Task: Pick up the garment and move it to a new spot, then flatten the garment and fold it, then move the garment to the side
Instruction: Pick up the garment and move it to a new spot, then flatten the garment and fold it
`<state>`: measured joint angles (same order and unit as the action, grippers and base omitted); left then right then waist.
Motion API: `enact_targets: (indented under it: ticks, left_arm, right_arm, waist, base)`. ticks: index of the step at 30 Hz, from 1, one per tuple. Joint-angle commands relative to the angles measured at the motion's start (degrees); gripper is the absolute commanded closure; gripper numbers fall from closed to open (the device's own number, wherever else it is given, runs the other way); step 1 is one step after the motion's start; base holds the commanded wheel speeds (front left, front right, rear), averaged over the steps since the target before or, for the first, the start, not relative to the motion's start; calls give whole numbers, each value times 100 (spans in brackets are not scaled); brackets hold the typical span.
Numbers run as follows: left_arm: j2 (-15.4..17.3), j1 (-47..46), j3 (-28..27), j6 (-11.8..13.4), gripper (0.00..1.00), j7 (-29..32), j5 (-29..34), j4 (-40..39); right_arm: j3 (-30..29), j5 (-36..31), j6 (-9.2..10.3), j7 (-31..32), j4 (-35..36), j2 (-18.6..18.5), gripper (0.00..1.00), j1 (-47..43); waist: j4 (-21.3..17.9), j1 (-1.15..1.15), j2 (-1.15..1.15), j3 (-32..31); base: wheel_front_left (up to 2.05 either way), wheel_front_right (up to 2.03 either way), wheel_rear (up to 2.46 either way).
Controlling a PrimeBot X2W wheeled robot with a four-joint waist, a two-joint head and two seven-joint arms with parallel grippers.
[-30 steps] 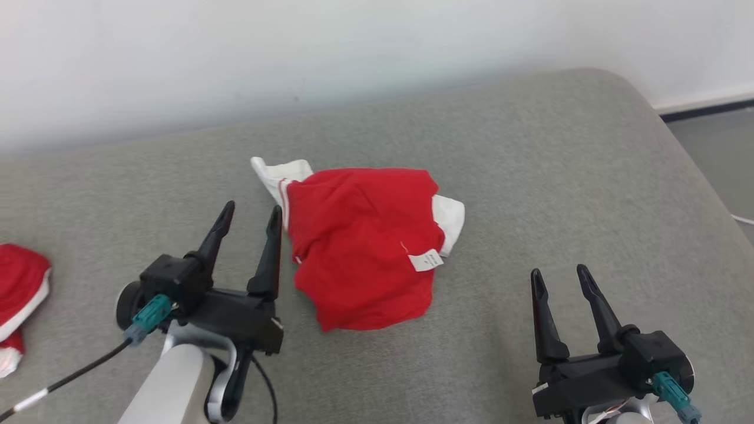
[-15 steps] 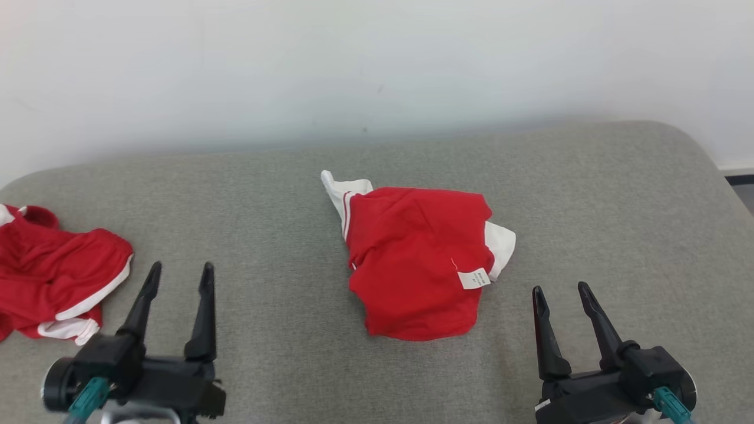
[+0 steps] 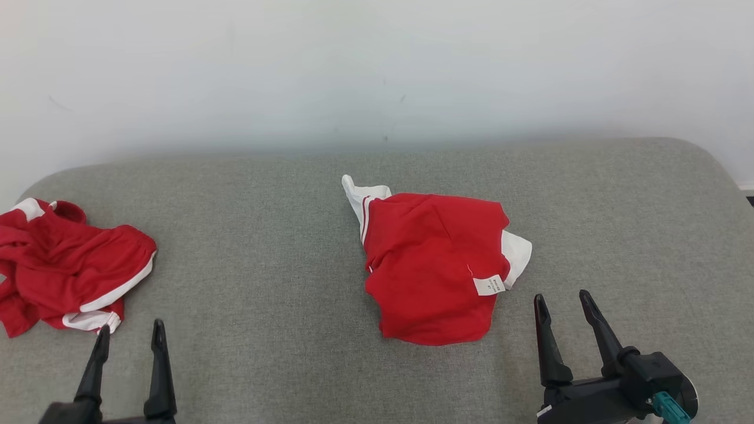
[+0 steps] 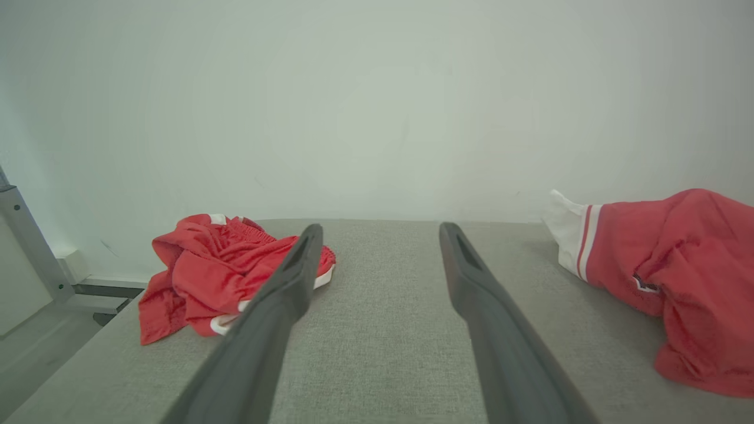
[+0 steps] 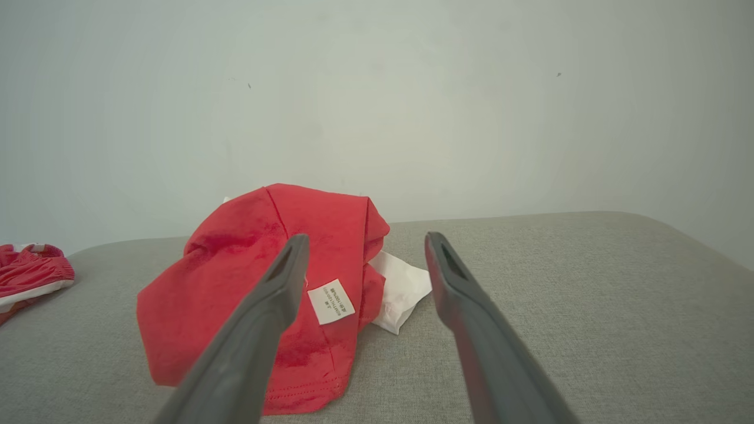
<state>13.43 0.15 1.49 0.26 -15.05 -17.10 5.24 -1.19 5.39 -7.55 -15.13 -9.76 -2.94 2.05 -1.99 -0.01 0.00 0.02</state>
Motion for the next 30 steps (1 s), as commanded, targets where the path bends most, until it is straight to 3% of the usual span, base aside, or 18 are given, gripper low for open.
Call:
enact_targets:
  ticks: [1, 20, 30]
  left_arm:
    - [-45, 122, -39, 1, 0, -19, 94, 6]
    - [-331, 210, -253, -466, 0, -19, 667, 306]
    - [-431, 221, -390, -532, 0, -19, 796, 359]
  right_arm:
    - [-14, -82, 12, -4, -17, 13, 0, -42]
    - [-25, -131, 12, -3, -218, 12, 0, -48]
    - [-17, -135, 12, -3, -256, 13, 0, -63]
  waist:
    - [6, 1, 0, -18]
    - [108, 1, 0, -56]
    - [133, 1, 0, -32]
  base:
    - [0, 0, 0]
    - [0, 0, 0]
    - [0, 0, 0]
